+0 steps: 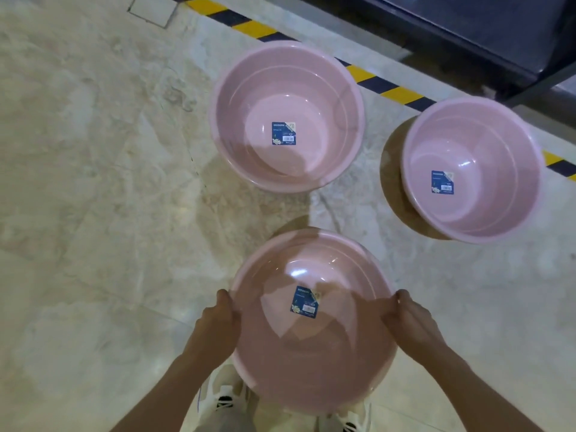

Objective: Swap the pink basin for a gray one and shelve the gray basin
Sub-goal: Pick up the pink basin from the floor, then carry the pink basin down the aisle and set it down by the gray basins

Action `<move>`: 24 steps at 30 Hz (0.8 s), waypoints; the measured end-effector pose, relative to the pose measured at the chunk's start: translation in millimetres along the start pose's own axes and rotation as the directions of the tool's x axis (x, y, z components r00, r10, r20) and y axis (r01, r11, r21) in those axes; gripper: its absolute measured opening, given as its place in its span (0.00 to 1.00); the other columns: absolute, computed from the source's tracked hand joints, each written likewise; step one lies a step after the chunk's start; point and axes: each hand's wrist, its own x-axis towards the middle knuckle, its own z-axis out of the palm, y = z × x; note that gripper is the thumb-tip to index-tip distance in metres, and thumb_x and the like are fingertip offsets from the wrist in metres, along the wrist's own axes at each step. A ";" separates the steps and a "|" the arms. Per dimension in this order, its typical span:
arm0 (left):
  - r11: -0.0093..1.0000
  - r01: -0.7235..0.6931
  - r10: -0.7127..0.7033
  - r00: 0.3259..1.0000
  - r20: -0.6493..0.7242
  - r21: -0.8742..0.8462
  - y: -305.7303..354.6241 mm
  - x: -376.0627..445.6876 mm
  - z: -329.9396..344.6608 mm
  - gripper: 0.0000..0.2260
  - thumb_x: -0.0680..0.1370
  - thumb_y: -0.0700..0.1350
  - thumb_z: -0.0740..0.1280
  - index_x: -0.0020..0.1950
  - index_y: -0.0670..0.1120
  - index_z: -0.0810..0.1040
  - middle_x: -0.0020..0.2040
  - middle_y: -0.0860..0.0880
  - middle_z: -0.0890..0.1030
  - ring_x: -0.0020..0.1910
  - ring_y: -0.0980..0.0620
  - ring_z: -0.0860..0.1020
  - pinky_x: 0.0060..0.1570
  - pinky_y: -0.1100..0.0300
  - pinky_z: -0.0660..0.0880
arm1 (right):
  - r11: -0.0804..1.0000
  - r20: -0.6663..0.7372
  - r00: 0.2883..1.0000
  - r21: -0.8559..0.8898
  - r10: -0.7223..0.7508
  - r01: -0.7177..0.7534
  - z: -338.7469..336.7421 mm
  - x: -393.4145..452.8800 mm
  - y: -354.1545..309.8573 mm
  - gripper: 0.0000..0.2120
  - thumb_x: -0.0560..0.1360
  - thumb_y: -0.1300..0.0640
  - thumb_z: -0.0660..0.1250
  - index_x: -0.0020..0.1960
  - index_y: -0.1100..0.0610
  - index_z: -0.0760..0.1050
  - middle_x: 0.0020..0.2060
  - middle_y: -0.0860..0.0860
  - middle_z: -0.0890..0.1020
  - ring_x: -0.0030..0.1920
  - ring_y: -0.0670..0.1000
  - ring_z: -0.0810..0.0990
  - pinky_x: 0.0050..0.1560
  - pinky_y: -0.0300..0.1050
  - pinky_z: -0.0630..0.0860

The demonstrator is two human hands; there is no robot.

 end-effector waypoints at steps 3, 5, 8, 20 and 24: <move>0.998 -0.057 0.057 0.998 0.002 -0.020 14.0 -11.8 -27.0 0.04 0.83 0.41 0.57 0.50 0.43 0.64 0.34 0.44 0.77 0.28 0.45 0.75 0.27 0.55 0.69 | 0.999 -0.039 0.999 0.018 -0.038 0.039 -27.9 -12.4 -7.3 0.09 0.74 0.53 0.62 0.53 0.53 0.68 0.46 0.55 0.79 0.44 0.61 0.79 0.48 0.55 0.78; 0.996 -0.089 0.089 0.996 -0.003 -0.008 28.8 -22.2 -49.3 0.04 0.83 0.43 0.58 0.51 0.43 0.65 0.36 0.43 0.78 0.30 0.44 0.77 0.30 0.53 0.72 | 0.998 -0.076 0.995 0.023 -0.058 0.059 -50.9 -26.1 -17.1 0.08 0.74 0.54 0.62 0.52 0.54 0.69 0.44 0.54 0.79 0.43 0.59 0.79 0.46 0.52 0.77; 0.994 -0.104 0.104 0.995 -0.005 -0.023 56.7 -37.1 -92.7 0.04 0.82 0.44 0.58 0.55 0.45 0.65 0.40 0.42 0.79 0.35 0.42 0.80 0.37 0.46 0.80 | 0.995 -0.124 0.988 0.025 -0.094 0.098 -90.4 -48.8 -37.6 0.06 0.75 0.57 0.63 0.51 0.54 0.69 0.42 0.52 0.79 0.42 0.57 0.79 0.44 0.51 0.76; 0.986 -0.158 0.166 0.967 -0.194 0.055 173.6 -29.4 -282.4 0.05 0.80 0.44 0.59 0.54 0.45 0.66 0.37 0.44 0.74 0.33 0.39 0.78 0.38 0.46 0.79 | 0.977 -0.294 0.941 0.081 -0.167 0.198 -237.9 -88.5 -158.4 0.05 0.79 0.55 0.61 0.47 0.57 0.71 0.42 0.57 0.81 0.40 0.59 0.77 0.40 0.47 0.71; 0.983 -0.144 0.167 0.959 -0.231 0.114 199.8 5.6 -309.0 0.07 0.81 0.44 0.59 0.57 0.44 0.67 0.38 0.44 0.73 0.35 0.40 0.72 0.39 0.50 0.70 | 0.965 -0.278 0.950 0.178 -0.139 0.194 -264.4 -63.7 -193.1 0.05 0.77 0.56 0.63 0.45 0.57 0.72 0.42 0.56 0.81 0.43 0.59 0.79 0.44 0.50 0.76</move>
